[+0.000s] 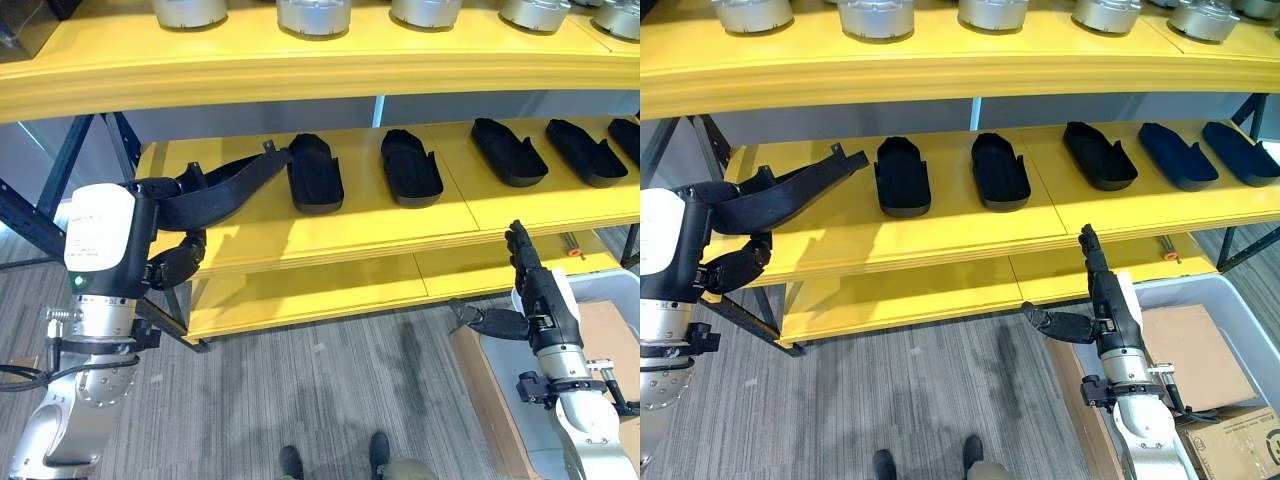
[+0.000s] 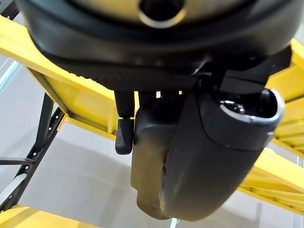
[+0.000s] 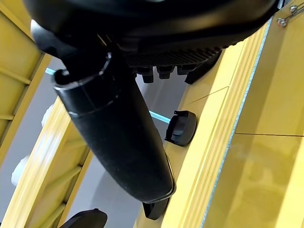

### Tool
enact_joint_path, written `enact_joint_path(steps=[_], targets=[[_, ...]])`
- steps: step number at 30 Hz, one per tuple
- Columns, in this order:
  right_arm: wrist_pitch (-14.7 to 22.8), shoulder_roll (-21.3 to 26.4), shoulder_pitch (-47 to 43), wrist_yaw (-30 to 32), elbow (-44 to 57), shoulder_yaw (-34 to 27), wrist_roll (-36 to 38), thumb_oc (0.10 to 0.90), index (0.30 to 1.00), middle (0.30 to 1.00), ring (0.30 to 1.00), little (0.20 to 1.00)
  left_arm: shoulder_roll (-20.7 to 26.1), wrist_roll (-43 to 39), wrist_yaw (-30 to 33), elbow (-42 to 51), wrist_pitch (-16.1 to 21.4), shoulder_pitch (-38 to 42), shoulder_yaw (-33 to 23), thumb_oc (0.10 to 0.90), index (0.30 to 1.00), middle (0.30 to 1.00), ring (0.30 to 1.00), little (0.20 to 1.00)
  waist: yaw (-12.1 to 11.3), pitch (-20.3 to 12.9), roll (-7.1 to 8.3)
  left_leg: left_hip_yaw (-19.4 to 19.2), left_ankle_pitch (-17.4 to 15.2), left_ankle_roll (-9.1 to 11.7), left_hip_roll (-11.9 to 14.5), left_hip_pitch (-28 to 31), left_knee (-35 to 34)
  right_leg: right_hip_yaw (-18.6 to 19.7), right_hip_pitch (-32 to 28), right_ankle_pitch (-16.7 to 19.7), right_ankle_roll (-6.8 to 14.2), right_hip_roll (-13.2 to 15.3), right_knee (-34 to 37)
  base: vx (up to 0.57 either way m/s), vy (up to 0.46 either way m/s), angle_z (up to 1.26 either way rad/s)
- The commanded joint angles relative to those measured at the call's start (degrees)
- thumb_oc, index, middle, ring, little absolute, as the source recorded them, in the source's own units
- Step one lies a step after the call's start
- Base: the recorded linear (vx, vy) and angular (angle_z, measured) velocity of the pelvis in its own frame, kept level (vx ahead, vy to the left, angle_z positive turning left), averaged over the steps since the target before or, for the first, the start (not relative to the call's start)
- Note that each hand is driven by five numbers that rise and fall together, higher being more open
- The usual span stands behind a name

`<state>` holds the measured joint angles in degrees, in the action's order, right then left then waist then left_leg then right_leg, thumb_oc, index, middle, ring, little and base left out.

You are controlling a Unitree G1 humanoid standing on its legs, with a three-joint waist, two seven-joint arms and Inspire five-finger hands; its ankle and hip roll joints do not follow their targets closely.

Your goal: Move parts from the plastic box to the shelf.

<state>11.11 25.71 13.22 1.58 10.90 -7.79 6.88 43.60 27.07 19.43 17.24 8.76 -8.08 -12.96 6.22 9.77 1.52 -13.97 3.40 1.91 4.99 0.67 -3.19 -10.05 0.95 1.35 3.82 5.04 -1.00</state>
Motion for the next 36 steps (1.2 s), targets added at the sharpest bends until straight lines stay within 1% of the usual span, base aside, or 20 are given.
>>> enact_joint_path(steps=[1,2,4,5,6,8,9,10,12,13,15,16,17,18,19,21,23,29,33,36], targets=[[5.2,3.4,-3.8,1.4,3.7,-3.0,0.8,0.900,1.000,1.000,1.000,1.000,1.7,0.3,4.7,3.2,2.0,5.8,-4.1,0.400,0.300,0.300,0.300,0.300,1.3,-3.6,0.65,-1.4,-7.3,-0.9,-2.2,3.2,2.4,2.9,0.2,-3.0,0.7,-3.7,-1.3,0.00,-0.001,0.03],[5.2,3.4,-3.8,1.4,3.7,-3.0,0.8,0.900,1.000,1.000,1.000,1.000,1.7,0.3,4.7,3.2,2.0,5.8,-4.1,0.400,0.300,0.300,0.300,0.300,1.3,-3.6,0.65,-1.4,-7.3,-0.9,-2.2,3.2,2.4,2.9,0.2,-3.0,0.7,-3.7,-1.3,0.00,-0.170,0.02],[5.6,4.0,-3.4,0.9,4.0,-3.1,2.2,0.900,1.000,1.000,1.000,1.000,0.9,1.0,4.2,2.3,1.9,5.6,-3.4,0.400,0.300,0.300,0.300,0.300,1.1,-1.1,1.53,-0.4,-7.8,1.0,-0.3,-1.0,14.0,2.6,-1.3,-4.2,-1.0,-3.7,-1.4,-0.10,-0.311,0.06],[5.9,4.7,-4.0,0.6,4.3,-2.6,3.4,0.900,1.000,1.000,1.000,1.000,0.1,0.8,4.7,1.4,1.4,6.2,-3.0,0.400,0.300,0.300,0.300,0.300,-0.5,2.2,2.18,5.3,-4.6,3.1,0.1,-7.7,25.1,2.8,-1.5,-4.5,-2.7,-4.0,-1.9,-0.19,-0.241,0.28],[5.9,4.7,-4.3,0.7,4.0,-2.8,3.4,0.900,1.000,1.000,1.000,1.000,0.1,1.1,4.9,0.9,1.2,6.3,-3.2,0.400,0.300,0.300,0.300,0.300,-0.2,2.1,2.31,6.3,-4.2,3.0,1.2,-9.2,24.6,2.5,-0.8,-4.3,-2.7,-3.7,-2.1,-0.14,-0.193,0.37],[6.0,4.5,-4.2,0.7,3.9,-2.8,3.8,0.900,1.000,1.000,1.000,1.000,-0.2,1.6,5.4,0.6,0.8,5.3,-3.8,0.400,0.300,0.300,0.300,0.300,0.3,1.5,2.58,6.7,-4.0,2.6,5.4,-9.2,20.5,2.6,-0.3,-4.7,-2.4,-3.2,-2.5,0.05,0.000,0.03],[6.0,4.5,-3.9,0.8,3.9,-2.7,4.1,0.900,1.000,1.000,1.000,1.000,-0.6,1.8,6.0,0.6,0.5,4.3,-4.4,0.400,0.300,0.300,0.300,0.300,0.1,1.4,2.44,7.7,-2.5,3.0,7.8,-8.8,16.9,3.2,-0.3,-5.5,-2.1,-3.1,-3.5,0.09,0.054,-0.13],[6.2,4.4,-3.8,0.9,3.8,-2.6,4.3,0.900,1.000,1.000,1.000,1.000,-0.7,1.8,6.2,0.5,0.4,3.7,-4.8,0.400,0.300,0.300,0.300,0.300,0.1,1.3,2.24,8.4,0.0,3.3,9.5,-8.1,12.7,3.5,0.3,-5.8,-2.0,-3.1,-4.2,0.10,0.095,-0.04],[6.7,4.5,-3.7,1.5,3.7,-2.2,4.4,0.900,1.000,1.000,1.000,1.000,-0.8,2.1,7.2,-0.1,0.2,2.6,-5.5,0.400,0.300,0.300,0.300,0.300,0.0,1.7,1.20,10.4,5.0,4.3,13.4,-7.6,5.9,4.7,1.0,-7.4,-1.6,-3.4,-6.5,0.08,0.127,0.00],[6.9,4.8,-3.7,1.7,3.5,-2.0,4.5,0.900,1.000,1.000,1.000,1.000,-0.7,2.3,7.5,-0.2,0.1,2.2,-5.8,0.400,0.300,0.300,0.300,0.300,0.1,1.9,0.73,10.9,7.0,4.7,14.7,-7.2,3.0,5.3,1.8,-8.1,-1.7,-3.6,-8.3,0.08,0.124,-0.15],[7.2,5.2,-3.6,2.0,3.7,-1.7,4.9,0.900,1.000,1.000,1.000,1.000,-0.3,2.9,8.5,-0.3,-0.3,1.7,-6.6,0.400,0.300,0.300,0.300,0.300,0.1,2.3,-0.38,9.5,9.8,6.0,16.8,-6.7,-0.7,5.6,3.2,-10.0,-1.6,-3.8,-11.7,0.08,0.151,-0.30],[7.3,5.2,-3.4,2.0,3.8,-1.7,5.0,0.900,1.000,1.000,1.000,1.000,-0.2,2.8,8.6,-0.3,-0.4,1.5,-6.8,0.400,0.300,0.300,0.300,0.300,0.2,2.6,-0.90,8.3,10.3,6.4,17.3,-6.6,-0.5,5.3,3.6,-10.5,-1.3,-3.6,-12.9,0.08,0.171,-0.39],[7.4,5.2,-3.6,1.8,4.1,-1.4,5.3,0.900,1.000,1.000,1.000,1.000,-0.4,3.0,8.9,-0.4,-0.4,1.2,-7.1,0.400,0.300,0.300,0.300,0.300,0.0,2.6,-1.49,7.3,9.6,6.5,17.9,-5.9,-0.7,5.7,4.5,-11.3,-1.2,-3.8,-14.6,0.08,0.181,-0.50],[7.6,5.3,-4.1,2.1,3.9,-0.7,5.1,0.900,1.000,1.000,1.000,1.000,0.2,3.5,9.4,-0.8,-0.7,1.2,-7.3,0.400,0.300,0.300,0.300,0.300,-0.3,2.8,-2.00,7.2,10.2,7.2,18.2,-5.9,-0.8,6.3,5.1,-11.3,-1.1,-3.8,-15.2,0.07,0.178,-0.55],[7.6,5.1,-4.1,2.2,4.1,-0.4,5.1,0.900,1.000,1.000,1.000,1.000,0.5,3.7,9.4,-1.0,-0.6,1.1,-7.4,0.400,0.300,0.300,0.300,0.300,-0.5,3.0,-2.40,6.9,9.4,7.1,18.2,-5.7,-0.7,6.3,5.5,-11.4,-0.9,-3.6,-15.5,0.08,0.219,-0.55],[7.5,4.9,-4.5,2.2,4.3,0.0,4.6,0.900,1.000,1.000,1.000,1.000,0.8,4.0,9.6,-1.2,-0.7,1.4,-7.2,0.400,0.300,0.300,0.300,0.300,-0.8,3.6,-2.71,5.7,7.6,7.1,17.3,-6.6,1.8,6.9,5.8,-11.1,-0.1,-2.1,-15.5,0.07,0.242,-0.32],[7.3,4.5,-4.8,2.3,4.5,-0.1,4.7,0.900,1.000,1.000,1.000,1.000,1.7,4.0,9.8,-1.3,-0.4,2.6,-6.7,0.400,0.300,0.300,0.300,0.300,-0.5,4.4,-2.67,5.1,5.0,7.0,16.0,-8.5,6.8,7.3,5.4,-10.4,0.7,-0.1,-14.4,0.07,0.265,-0.03],[6.5,4.3,-5.3,2.2,4.3,0.3,3.9,0.900,1.000,1.000,1.000,1.000,4.6,4.0,10.9,-2.8,-0.8,7.5,-5.7,0.400,0.300,0.300,0.300,0.300,0.4,5.5,-1.92,3.8,-1.8,6.3,13.2,-11.7,15.6,8.4,2.5,-8.3,2.8,4.4,-9.3,0.09,0.237,0.02],[6.2,4.0,-5.1,2.1,4.2,0.2,4.0,0.900,1.000,1.000,1.000,1.000,6.3,4.4,11.3,-3.5,-1.2,9.7,-5.3,0.400,0.300,0.300,0.300,0.300,0.7,5.2,-1.38,3.4,-3.0,6.2,12.9,-13.0,17.8,8.4,2.2,-7.9,3.2,5.3,-8.2,0.07,0.116,-0.08],[5.9,3.5,-4.9,1.6,4.2,0.0,4.4,0.900,1.000,1.000,1.000,1.000,7.1,4.8,12.0,-3.6,-1.8,10.0,-6.3,0.400,0.300,0.300,0.300,0.300,0.4,4.8,-0.20,3.5,-4.1,6.0,12.5,-14.2,19.2,7.9,1.5,-7.0,3.8,6.2,-6.4,0.08,0.086,-0.08]])
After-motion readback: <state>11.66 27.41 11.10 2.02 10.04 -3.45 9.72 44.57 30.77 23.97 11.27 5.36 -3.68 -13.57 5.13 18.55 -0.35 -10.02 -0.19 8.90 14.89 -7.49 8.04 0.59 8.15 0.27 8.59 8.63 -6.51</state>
